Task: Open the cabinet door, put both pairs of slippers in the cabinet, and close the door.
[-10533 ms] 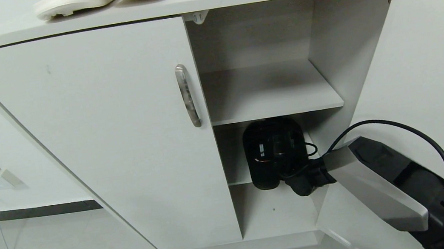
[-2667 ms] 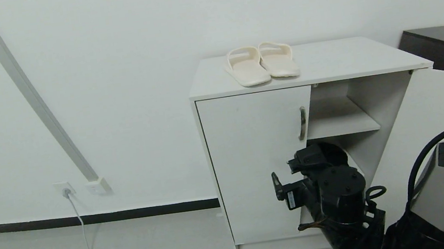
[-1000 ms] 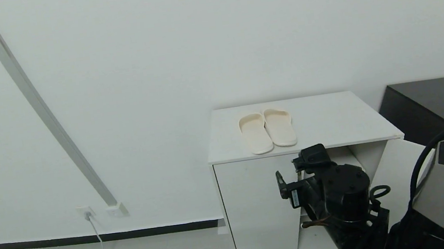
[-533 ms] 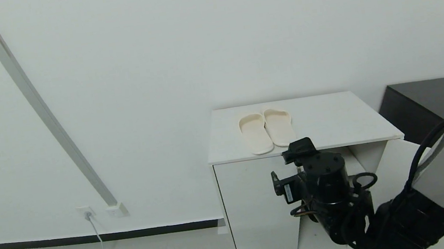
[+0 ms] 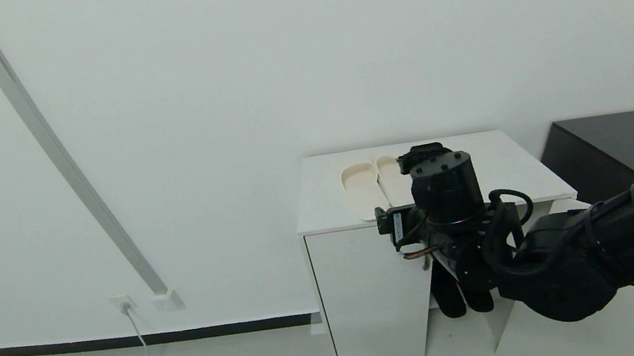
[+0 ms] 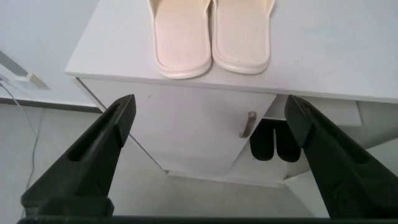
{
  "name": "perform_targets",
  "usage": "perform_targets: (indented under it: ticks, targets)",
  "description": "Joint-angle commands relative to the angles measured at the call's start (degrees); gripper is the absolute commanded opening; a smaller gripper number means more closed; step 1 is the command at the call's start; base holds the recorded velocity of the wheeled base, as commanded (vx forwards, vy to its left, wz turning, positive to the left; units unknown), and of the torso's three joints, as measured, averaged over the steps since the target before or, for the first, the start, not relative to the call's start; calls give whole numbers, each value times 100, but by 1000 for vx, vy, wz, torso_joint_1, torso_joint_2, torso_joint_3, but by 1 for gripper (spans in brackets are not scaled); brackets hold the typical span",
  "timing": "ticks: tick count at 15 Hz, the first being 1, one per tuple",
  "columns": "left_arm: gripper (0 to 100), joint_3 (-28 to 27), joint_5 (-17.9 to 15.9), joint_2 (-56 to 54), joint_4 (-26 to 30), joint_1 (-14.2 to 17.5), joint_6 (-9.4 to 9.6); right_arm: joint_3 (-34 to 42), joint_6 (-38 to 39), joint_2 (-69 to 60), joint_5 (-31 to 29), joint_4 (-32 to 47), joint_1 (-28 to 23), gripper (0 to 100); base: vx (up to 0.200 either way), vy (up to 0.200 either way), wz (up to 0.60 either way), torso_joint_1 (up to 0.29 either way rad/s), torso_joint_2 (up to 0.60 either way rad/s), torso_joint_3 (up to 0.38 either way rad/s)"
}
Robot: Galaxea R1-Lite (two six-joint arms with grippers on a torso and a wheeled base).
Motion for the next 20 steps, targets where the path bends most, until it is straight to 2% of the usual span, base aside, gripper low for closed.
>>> perform_targets:
  ticks: [1,5,14,20]
  targets:
    - [0,-9,0,8,-1,1,0,-9,8,-13,24,-18,4,100,0,0,0,0,0,0]
    - [0,-9,0,8,-1,1,0,26,8,119,366,-54,4,100,150,0,0,-1,-1,3]
    - [0,-9,0,8,-1,1,0,8,16,725,375,-335,-31,100,200,0,0,2,1,2]
    - [0,-9,0,-1,-1,1,-9,-18,-159,1147,683,-959,-269,100,0,0,0,0,0,0]
